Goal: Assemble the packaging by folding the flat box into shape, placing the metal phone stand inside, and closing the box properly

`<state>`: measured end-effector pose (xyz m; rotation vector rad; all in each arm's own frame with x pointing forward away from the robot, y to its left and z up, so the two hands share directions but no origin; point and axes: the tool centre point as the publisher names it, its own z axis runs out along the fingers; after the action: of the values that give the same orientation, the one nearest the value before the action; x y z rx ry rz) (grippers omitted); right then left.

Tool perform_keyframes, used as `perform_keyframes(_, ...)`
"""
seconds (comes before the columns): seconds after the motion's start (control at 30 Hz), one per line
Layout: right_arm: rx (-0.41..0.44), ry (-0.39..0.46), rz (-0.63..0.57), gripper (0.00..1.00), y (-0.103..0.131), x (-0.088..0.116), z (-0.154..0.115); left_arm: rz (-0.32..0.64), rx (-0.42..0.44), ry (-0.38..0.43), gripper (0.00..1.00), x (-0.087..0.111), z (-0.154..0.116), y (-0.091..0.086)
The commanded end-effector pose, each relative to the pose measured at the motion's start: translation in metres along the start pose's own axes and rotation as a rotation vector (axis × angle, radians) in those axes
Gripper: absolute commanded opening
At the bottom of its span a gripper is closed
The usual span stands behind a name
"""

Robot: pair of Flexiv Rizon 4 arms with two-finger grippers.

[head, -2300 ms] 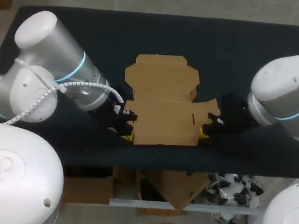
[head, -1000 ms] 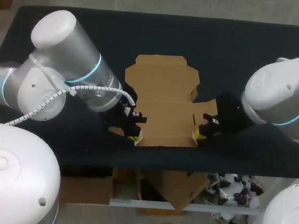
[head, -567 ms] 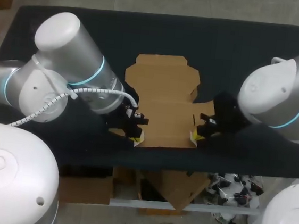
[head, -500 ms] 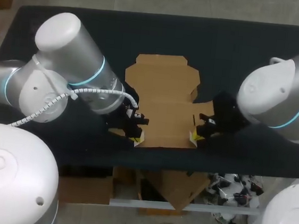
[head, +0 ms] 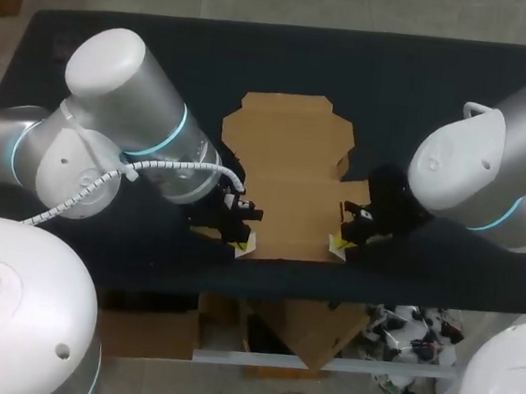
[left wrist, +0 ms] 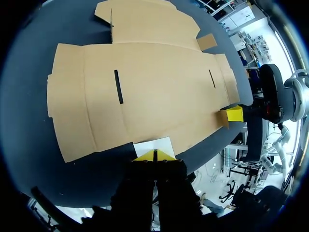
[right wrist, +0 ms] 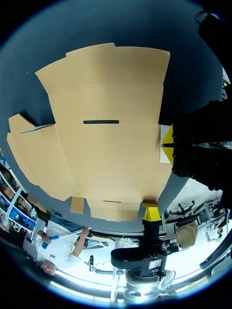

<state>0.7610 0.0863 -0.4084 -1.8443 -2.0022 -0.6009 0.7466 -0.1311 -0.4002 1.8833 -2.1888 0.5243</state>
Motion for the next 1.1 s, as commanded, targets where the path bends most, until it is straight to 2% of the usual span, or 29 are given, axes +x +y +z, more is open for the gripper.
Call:
perform_keyframes(0.03,-0.003,-0.014,-0.002,0.0,0.0,0.003,0.006,-0.006,0.013,-0.017,0.0,0.002,0.005,0.003)
perform_keyframes(0.47,-0.013,-0.066,0.012,0.0,-0.002,0.006,0.01,-0.003,0.027,-0.024,0.0,0.005,0.008,0.005)
perform_keyframes(0.73,-0.012,-0.083,0.029,0.0,-0.002,0.004,0.012,-0.013,0.048,-0.079,0.0,0.01,0.015,0.005)
perform_keyframes(1.1,-0.013,-0.114,0.048,0.0,-0.003,0.001,0.024,-0.026,0.059,-0.116,0.0,0.011,0.026,0.008)
